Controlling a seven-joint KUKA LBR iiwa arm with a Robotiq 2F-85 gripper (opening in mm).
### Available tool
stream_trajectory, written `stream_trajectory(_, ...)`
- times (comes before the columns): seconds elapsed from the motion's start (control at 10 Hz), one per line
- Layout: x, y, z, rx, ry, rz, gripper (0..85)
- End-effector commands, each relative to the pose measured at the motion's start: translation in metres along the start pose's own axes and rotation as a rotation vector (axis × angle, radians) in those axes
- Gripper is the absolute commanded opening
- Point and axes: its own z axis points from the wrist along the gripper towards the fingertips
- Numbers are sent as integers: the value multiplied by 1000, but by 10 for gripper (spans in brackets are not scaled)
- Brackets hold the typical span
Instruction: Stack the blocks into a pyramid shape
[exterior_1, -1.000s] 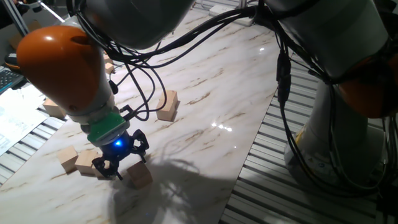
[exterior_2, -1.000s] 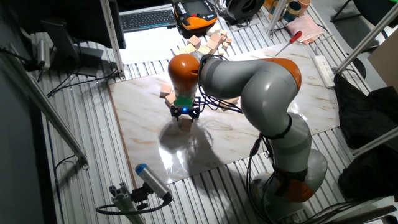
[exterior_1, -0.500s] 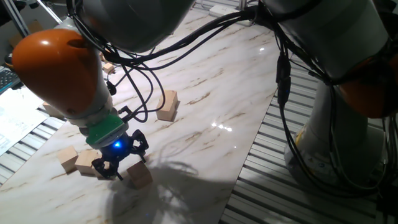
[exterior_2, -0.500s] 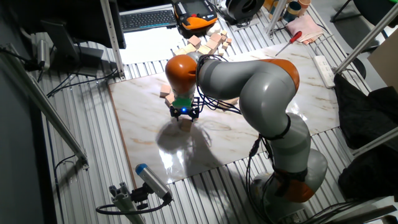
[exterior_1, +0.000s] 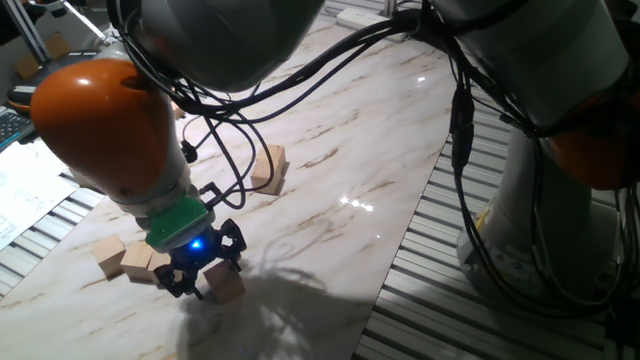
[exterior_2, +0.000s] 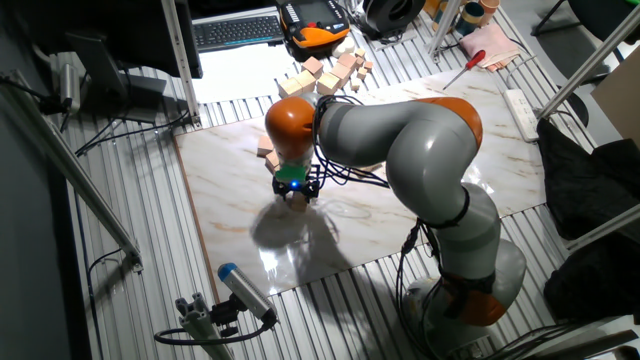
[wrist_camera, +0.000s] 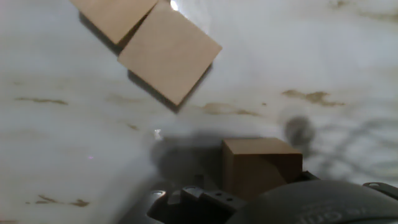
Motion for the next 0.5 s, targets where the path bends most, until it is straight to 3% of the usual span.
stream_trajectory(0.0,-3,-1,0,-5,3,-15,510)
stream_trajectory(0.3,-7,-6,2,-28,14,-92,0)
stream_trajectory(0.4,-8,-6,1,-21,15,-108,0)
